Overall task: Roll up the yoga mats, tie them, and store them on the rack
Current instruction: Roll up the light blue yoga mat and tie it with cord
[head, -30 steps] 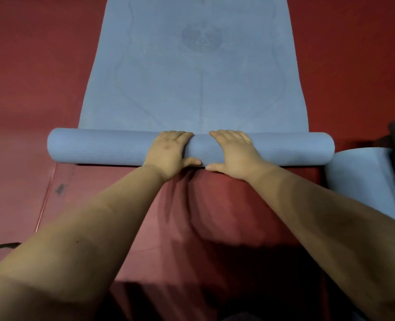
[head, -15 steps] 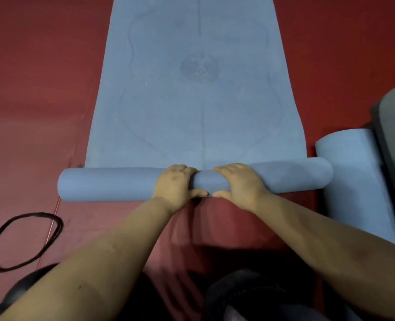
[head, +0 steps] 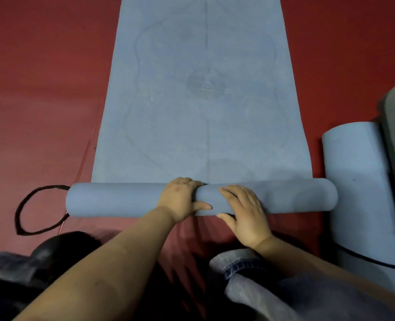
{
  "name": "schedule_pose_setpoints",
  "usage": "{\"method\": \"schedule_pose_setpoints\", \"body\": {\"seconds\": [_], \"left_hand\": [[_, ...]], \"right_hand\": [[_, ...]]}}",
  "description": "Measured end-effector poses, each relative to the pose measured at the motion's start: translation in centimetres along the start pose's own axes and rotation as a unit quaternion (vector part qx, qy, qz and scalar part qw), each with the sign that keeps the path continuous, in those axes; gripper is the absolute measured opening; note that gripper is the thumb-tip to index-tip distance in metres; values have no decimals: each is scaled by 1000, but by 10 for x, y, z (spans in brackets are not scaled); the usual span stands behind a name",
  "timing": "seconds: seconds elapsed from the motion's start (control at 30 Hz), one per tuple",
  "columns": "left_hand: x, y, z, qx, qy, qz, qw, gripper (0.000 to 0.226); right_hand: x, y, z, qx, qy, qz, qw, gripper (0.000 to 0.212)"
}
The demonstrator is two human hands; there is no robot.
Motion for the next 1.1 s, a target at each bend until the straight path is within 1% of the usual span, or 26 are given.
{"method": "schedule_pose_setpoints", "body": {"seconds": [0.07, 0.1, 0.13, 0.2, 0.23, 0.27, 0.3, 0.33, 0.4, 0.47, 0.57, 0.6, 0.63, 0.7, 0.73, 0.77, 0.8, 0.83, 0.87, 0.93, 0.97, 1.03, 1.07, 1.1], "left_hand": [[2, -2, -12, 12, 16, -17, 1000, 74], [2, -6, -16, 3, 13, -32, 999, 76], [2, -12, -18, -33, 8, -51, 998, 78], [-2, -17, -12, -127, 1, -62, 990, 74], [-6, -14, -8, -153, 9, -65, 986, 71], [-9, -7, -4, -152, 19, -70, 986, 70], [-11, -1, -4, -141, 28, -76, 987, 71], [-8, 1, -7, -131, 33, -80, 988, 72], [0, -1, -20, -115, 43, -62, 990, 74], [4, -17, -36, -88, 44, -38, 994, 74], [11, -31, -62, -63, 45, -31, 997, 74], [12, -33, -66, -68, 29, -24, 997, 71], [11, -38, -65, -98, 21, -39, 994, 66], [11, -42, -55, -159, -6, -65, 985, 60], [12, -38, -51, -182, 1, -80, 980, 62], [13, -34, -48, -192, 15, -87, 977, 66], [17, -31, -49, -183, 26, -81, 979, 70], [21, -31, -53, -180, 35, -72, 980, 72], [24, -35, -59, -175, 42, -58, 982, 73], [29, -47, -69, -149, 47, -36, 987, 75], [31, -55, -77, -131, 43, -25, 990, 76], [37, -61, -96, -103, 38, -2, 994, 78], [41, -63, -103, -100, 23, -3, 995, 76], [41, -67, -104, -114, 13, -10, 993, 74]], "right_hand": [[-4, 5, -4, 16, 19, -19, 1000, 63], [-8, 6, -12, 34, 23, -19, 999, 67], [-13, 6, -25, 53, 28, -18, 998, 70], [-26, 2, -59, 127, 60, -33, 990, 70], [-32, 1, -75, 179, 82, -55, 979, 70], [-37, 5, -87, 226, 104, -81, 965, 70], [-40, 9, -93, 248, 121, -90, 957, 70], [-39, 10, -93, 236, 120, -78, 961, 67], [-30, 5, -81, 104, 85, -12, 991, 61], [-19, 6, -56, 30, 58, 26, 998, 61], [-29, 2, -62, 11, 53, 7, 999, 59], [-34, -1, -72, 12, 53, -3, 999, 59], [-38, -3, -85, 26, 53, -6, 998, 60], [-45, -6, -114, 97, 69, -14, 993, 60], [-52, -6, -127, 139, 86, -25, 986, 58], [-58, -2, -137, 169, 99, -44, 980, 57], [-63, 0, -141, 185, 114, -63, 974, 56], [-65, 0, -142, 171, 114, -67, 976, 56], [-63, -4, -140, 132, 105, -56, 984, 56], [-55, -5, -124, 29, 69, 2, 997, 59], [-50, -3, -114, -1, 48, 29, 998, 61], [-48, 0, -109, -14, 18, 56, 998, 66], [-51, -1, -116, -7, 11, 61, 998, 68], [-53, -2, -128, 13, 13, 62, 998, 69]]}}
Point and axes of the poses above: each hand's wrist, its own z-axis away from the middle knuckle, its own y-axis out of the palm, x = y × z, the point moved 6 cm from there along -z, towards the middle knuckle, and after that the axes turned 8 degrees about -z, right-handed, at the moved point
